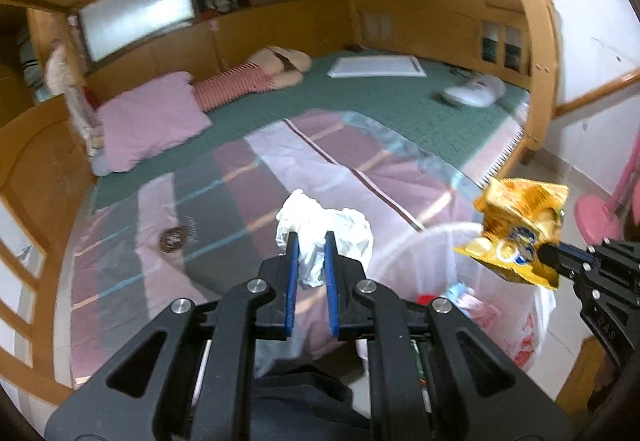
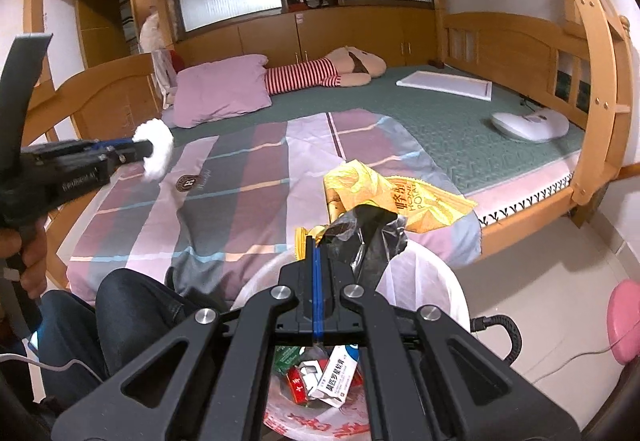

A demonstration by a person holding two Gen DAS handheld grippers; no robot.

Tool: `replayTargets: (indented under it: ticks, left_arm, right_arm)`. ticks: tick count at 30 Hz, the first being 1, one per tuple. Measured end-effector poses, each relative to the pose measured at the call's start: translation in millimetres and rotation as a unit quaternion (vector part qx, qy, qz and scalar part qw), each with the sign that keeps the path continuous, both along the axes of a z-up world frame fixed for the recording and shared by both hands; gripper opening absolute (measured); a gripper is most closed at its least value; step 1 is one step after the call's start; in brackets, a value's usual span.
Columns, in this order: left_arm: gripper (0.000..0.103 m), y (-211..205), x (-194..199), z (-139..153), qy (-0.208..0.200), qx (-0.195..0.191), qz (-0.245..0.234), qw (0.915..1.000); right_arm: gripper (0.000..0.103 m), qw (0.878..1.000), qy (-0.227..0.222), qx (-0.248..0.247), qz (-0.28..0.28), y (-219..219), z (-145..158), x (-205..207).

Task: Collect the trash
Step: 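Carry the chip bag and tissue over the wastebasket and release them inside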

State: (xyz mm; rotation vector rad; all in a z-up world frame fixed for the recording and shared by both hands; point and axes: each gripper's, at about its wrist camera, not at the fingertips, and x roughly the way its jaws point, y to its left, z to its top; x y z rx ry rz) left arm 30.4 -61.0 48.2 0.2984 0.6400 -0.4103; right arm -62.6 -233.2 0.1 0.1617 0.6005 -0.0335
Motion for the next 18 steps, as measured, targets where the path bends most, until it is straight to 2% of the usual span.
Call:
replayTargets:
  ticks: [5, 7, 12, 13, 15, 16, 17, 18]
  left_arm:
    - [0.013, -28.0, 7.6, -32.1, 0.074, 0.000, -0.077, 0.9943]
    - [0.013, -36.2, 13.7, -48.4, 0.118, -0.012, -0.108, 0.9870]
    - [0.015, -54.3, 16.8, -81.7, 0.183, -0.021, -0.156, 0.9705]
    - [0.019, -57.0, 17.6, -87.8, 0.198, -0.027, -0.162, 0.9663]
    - [0.042, -61.1, 17.2, -95.9, 0.215, -0.031, -0.171, 0.9611]
    - [0.061, -63.2, 15.4, -97.6, 0.216, -0.031, -0.175, 0.9601]
    - [0.076, -64.8, 13.6, -98.0, 0.211, -0.029, -0.177, 0.9608]
    - [0.080, -64.3, 11.4, -96.7, 0.199, -0.026, -0.175, 0.9639]
  right_arm:
    - [0.001, 0.999, 0.026, 0.022, 0.005, -7.9, -14.1, 3.8]
    - [0.001, 0.999, 0.032, 0.024, -0.003, -11.7, -17.8, 4.4]
    - [0.001, 0.999, 0.029, 0.012, -0.017, -18.1, -16.9, 2.1]
    - [0.001, 0.999, 0.028, 0.012, -0.018, -18.5, -17.5, 0.9]
    - [0.001, 0.999, 0.031, 0.012, -0.019, -19.3, -19.1, 0.6]
    - [0.001, 0.999, 0.032, 0.012, -0.019, -19.4, -20.1, 0.7]
    - [0.001, 0.999, 0.036, 0.014, -0.019, -19.8, -21.8, 1.4]
    - [0.001, 0.999, 0.039, 0.015, -0.019, -20.2, -23.4, 1.9]
